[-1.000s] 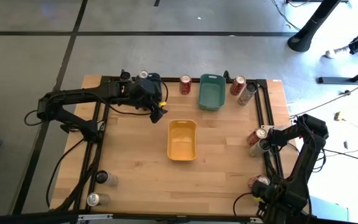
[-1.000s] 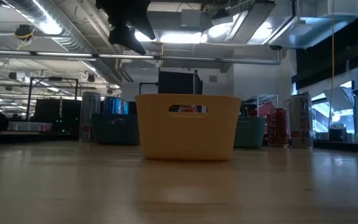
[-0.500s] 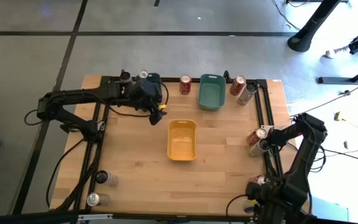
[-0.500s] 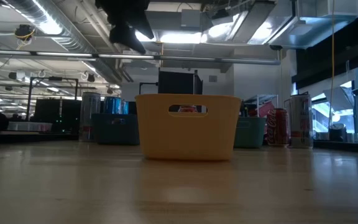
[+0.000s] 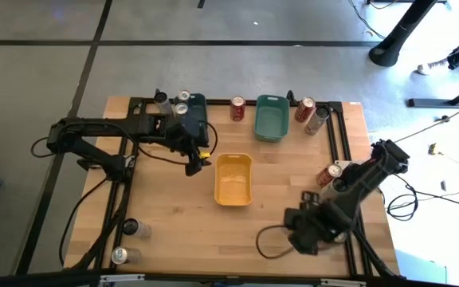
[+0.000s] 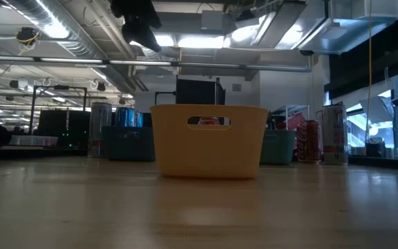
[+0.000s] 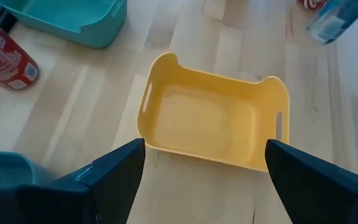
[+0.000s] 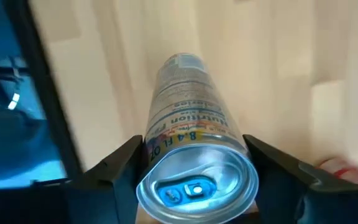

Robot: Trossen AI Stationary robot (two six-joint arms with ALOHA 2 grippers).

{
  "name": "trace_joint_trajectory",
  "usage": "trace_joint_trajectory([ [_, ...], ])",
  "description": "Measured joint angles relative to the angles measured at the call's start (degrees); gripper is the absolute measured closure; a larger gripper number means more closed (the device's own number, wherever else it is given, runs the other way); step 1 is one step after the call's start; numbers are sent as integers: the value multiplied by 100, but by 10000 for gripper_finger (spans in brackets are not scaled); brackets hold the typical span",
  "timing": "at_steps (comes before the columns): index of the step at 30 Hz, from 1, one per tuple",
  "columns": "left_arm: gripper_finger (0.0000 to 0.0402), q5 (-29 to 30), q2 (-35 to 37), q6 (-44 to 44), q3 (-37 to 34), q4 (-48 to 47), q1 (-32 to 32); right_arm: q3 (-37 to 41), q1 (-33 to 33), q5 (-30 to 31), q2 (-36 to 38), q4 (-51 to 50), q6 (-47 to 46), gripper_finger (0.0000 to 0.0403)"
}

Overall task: Sort soda cans
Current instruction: Put the right blue soda can into the blue bin

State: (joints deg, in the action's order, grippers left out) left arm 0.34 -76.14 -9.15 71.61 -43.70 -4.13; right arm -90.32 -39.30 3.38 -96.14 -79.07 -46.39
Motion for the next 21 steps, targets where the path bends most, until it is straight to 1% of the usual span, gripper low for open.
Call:
trace_joint_trajectory([
  [3, 92, 4, 0, -5, 0, 10, 63, 0, 487, 428, 12, -61, 848, 173],
  [6, 110, 4, 0, -22, 0, 26, 174, -1, 1010, 802, 35, -26, 1741, 173],
  [9, 132, 7, 1, 62, 0, 108, 251, -114, 1554, 976, 39, -58, 2511, 173],
  [13, 166, 152, 2, 85, 0, 349, 264, -458, 2173, 1058, 41, 25, 3429, 172],
  [17, 225, 340, 2, 255, 0, 376, 259, -775, 2658, 1210, 41, 401, 4198, 172],
  [21, 303, 585, 2, 450, 0, 416, 264, -835, 3084, 1167, 52, 1143, 4857, 172],
])
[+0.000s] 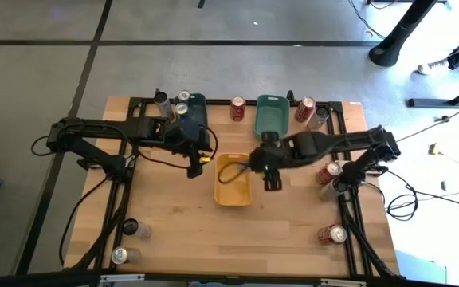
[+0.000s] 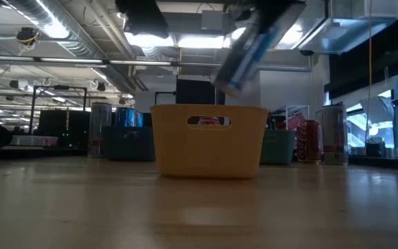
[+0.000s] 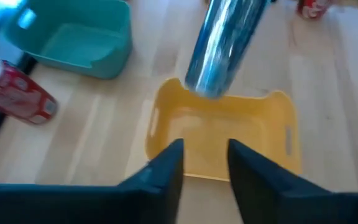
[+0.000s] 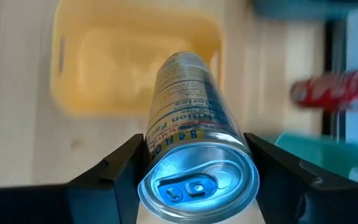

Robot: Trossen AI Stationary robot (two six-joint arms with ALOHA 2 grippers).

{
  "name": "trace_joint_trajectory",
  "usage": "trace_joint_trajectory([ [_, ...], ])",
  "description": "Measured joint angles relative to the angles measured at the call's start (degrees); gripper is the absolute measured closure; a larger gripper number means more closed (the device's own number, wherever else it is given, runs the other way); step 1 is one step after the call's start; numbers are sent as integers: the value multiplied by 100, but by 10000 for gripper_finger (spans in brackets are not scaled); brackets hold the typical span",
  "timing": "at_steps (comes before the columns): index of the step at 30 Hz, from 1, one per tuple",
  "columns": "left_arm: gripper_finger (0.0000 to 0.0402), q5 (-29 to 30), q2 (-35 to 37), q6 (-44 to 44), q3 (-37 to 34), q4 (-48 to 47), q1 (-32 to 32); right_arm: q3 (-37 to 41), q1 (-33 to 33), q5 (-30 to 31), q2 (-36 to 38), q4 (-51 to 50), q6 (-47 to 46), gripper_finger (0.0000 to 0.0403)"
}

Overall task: Sort soda cans
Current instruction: Put the right blue soda can into the blue bin

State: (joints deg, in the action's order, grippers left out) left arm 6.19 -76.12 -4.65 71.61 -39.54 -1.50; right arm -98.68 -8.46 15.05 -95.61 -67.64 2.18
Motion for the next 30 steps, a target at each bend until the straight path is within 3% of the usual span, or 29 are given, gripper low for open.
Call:
trace_joint_trajectory([
  [5, 391, 389, 0, 230, 0, 83, -4, 193, 477, -236, 0, 1263, 792, 172],
  [10, 388, 389, 0, 444, -41, 264, -89, 361, 983, -862, -2, 2236, 1380, 172],
  [13, 398, 299, 117, 559, -451, 518, -306, 484, 1274, -1256, -2, 2574, 1468, 172],
  [19, 399, -253, 547, 490, -1344, 1383, -787, 627, 1641, -1661, -2, 2981, 1598, 172],
  [30, 398, -336, 568, 392, -2016, 1792, -1106, 952, 1866, -1980, -36, 4380, 1656, 172],
])
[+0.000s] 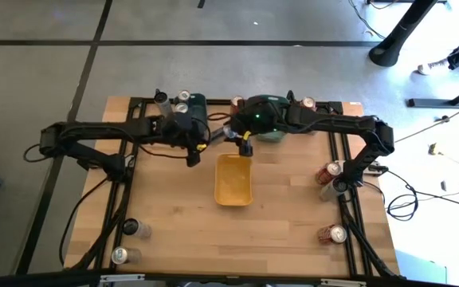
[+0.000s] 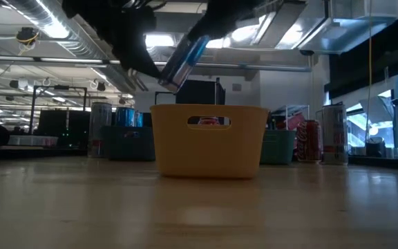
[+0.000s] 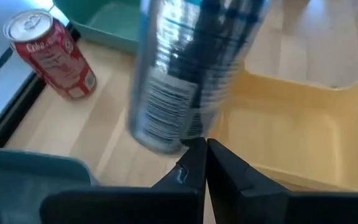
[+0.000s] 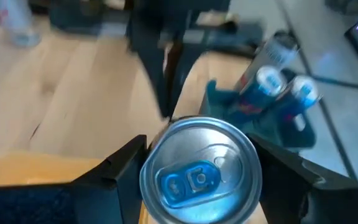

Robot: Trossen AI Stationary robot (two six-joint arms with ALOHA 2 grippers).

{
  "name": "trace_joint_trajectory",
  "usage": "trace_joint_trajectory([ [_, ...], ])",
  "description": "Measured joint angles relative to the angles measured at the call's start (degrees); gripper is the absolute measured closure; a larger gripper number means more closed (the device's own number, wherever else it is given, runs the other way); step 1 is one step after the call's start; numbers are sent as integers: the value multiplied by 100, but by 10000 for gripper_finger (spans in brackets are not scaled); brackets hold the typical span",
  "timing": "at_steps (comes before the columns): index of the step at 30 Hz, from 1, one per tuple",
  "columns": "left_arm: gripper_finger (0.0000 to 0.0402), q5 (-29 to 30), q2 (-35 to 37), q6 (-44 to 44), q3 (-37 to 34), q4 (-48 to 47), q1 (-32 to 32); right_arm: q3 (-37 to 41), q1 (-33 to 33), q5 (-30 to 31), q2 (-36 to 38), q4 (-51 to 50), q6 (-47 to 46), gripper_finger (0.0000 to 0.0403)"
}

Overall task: Sort soda cans
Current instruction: Put the right blue soda can into the blue bin

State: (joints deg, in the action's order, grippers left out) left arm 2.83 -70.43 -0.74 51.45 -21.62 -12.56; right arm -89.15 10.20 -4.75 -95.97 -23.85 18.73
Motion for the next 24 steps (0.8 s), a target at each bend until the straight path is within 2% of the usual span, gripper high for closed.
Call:
trace_joint_trajectory([
  [6, 400, -3, -2, 67, -124, 655, -27, 207, 106, -37, -199, 1126, -92, 172],
  [9, 397, 0, -2, 173, -124, 790, -58, 220, 183, -82, -378, 1386, -191, 172],
  [13, 397, 23, 98, 93, -123, 453, -81, 220, 322, 186, -595, 1799, -196, 172],
  [16, 397, 35, 449, -74, -122, 71, -79, 220, 518, 328, -782, 2051, -198, 172],
  [19, 397, 290, 931, -238, -122, -359, -82, 220, 721, 383, -1015, 2289, -197, 172],
  [22, 397, 837, 1392, -314, -122, -499, -135, 226, 784, 389, -1127, 2228, -249, 172],
  [24, 397, 1038, 1582, -304, -113, -489, -238, 226, 745, 195, -1124, 2187, -338, 172],
])
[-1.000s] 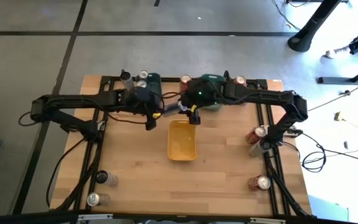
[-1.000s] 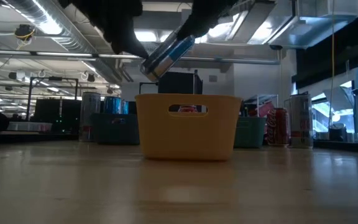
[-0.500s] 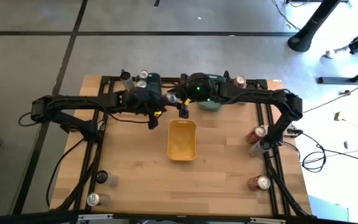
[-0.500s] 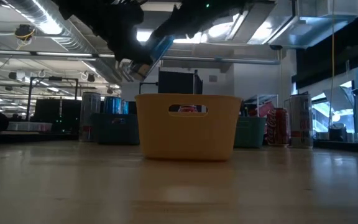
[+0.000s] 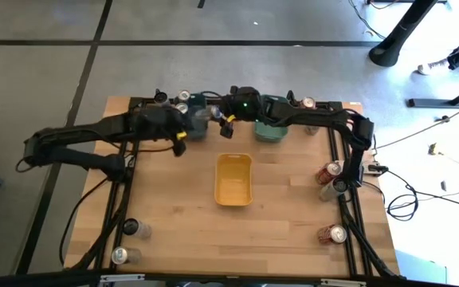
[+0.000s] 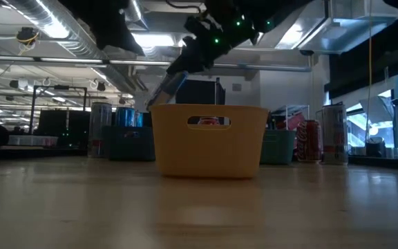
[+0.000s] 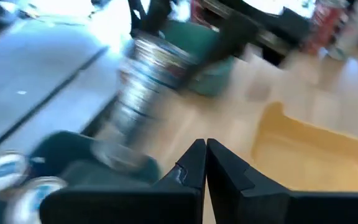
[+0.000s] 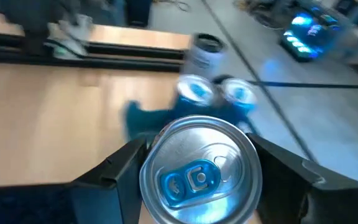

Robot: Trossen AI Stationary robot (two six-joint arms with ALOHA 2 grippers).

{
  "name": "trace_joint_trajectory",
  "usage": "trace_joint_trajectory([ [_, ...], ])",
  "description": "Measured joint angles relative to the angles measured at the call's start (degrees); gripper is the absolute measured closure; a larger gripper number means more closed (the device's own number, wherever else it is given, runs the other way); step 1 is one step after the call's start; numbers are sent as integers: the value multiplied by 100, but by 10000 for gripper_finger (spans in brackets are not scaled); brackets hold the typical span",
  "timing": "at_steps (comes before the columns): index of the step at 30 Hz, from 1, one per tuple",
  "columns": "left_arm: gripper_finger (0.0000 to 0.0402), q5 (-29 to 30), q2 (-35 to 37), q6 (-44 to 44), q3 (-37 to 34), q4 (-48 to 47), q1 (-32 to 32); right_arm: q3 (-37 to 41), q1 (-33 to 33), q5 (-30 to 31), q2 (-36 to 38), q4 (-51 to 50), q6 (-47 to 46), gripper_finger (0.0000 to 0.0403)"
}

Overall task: Sort soda cans
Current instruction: Put the right blue soda can into the blue bin

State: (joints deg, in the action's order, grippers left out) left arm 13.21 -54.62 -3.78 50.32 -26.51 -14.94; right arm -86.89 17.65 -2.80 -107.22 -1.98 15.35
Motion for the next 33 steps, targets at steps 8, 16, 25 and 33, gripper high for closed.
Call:
trace_joint_trajectory([
  [8, 396, -102, -56, 11, 1, -523, -278, 0, -370, -530, 399, -269, -147, 172],
  [16, 396, -251, -310, -56, -2, -527, -269, -1, -416, -623, 447, -98, -300, 172],
  [25, 396, -397, -708, -74, -8, -232, -269, 0, -413, -777, 154, 1006, -484, 172],
  [33, 396, -314, -474, -182, -12, -843, -302, -4, -347, -356, -203, 1368, -491, 172],
])
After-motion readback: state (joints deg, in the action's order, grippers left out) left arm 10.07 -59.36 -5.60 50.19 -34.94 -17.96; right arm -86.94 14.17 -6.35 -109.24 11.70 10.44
